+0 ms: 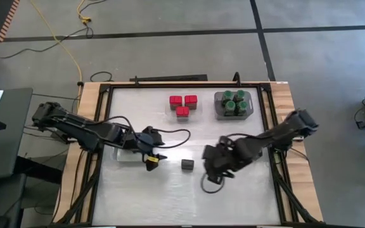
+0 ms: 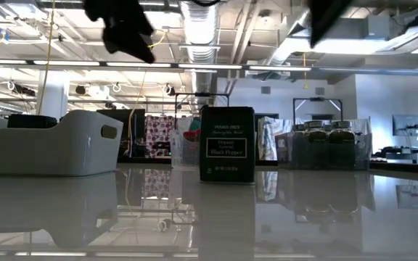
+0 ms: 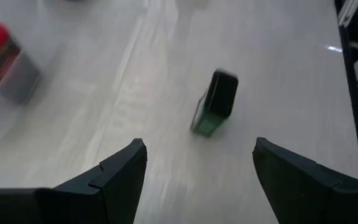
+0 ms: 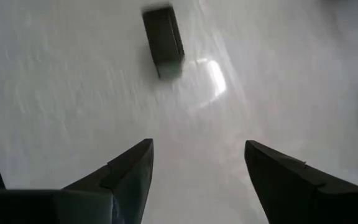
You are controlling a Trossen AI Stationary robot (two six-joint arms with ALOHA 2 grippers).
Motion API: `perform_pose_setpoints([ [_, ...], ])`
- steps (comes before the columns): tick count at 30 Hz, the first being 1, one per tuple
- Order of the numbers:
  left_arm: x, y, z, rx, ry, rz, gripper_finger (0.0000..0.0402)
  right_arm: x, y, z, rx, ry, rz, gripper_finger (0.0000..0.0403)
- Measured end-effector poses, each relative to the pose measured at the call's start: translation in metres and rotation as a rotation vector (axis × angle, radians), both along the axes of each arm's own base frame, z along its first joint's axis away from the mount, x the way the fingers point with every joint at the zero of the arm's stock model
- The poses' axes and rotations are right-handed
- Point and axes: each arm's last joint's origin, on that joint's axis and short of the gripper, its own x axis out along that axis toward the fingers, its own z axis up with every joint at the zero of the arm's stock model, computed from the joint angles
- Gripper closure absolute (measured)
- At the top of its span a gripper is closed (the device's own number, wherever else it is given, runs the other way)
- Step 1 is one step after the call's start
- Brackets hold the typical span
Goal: Sort spices by type
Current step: Put the black seasoning can into the gray bin
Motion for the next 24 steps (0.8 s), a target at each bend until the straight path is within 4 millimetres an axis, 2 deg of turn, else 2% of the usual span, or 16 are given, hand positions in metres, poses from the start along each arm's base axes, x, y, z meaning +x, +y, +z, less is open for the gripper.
perform_pose_setpoints([
  [4,0.022,-0.006,-0.007,0.030,0.006,-0.062,0.0122,-0.029,0.005,-0.007,0.061,-0.078,-0.075,0.0123],
  [9,0.057,-0.016,-0.005,0.108,0.029,-0.148,0.0123,-0.056,0.006,-0.010,0.053,-0.118,-0.098,0.0123],
  [15,0.096,-0.027,-0.003,0.194,0.113,-0.224,0.0123,-0.071,0.001,-0.016,0.039,-0.110,-0.083,0.0123],
  [24,0.137,-0.036,-0.019,0.228,0.243,-0.281,0.0123,-0.100,0.003,-0.039,0.016,-0.139,-0.060,0.0123],
])
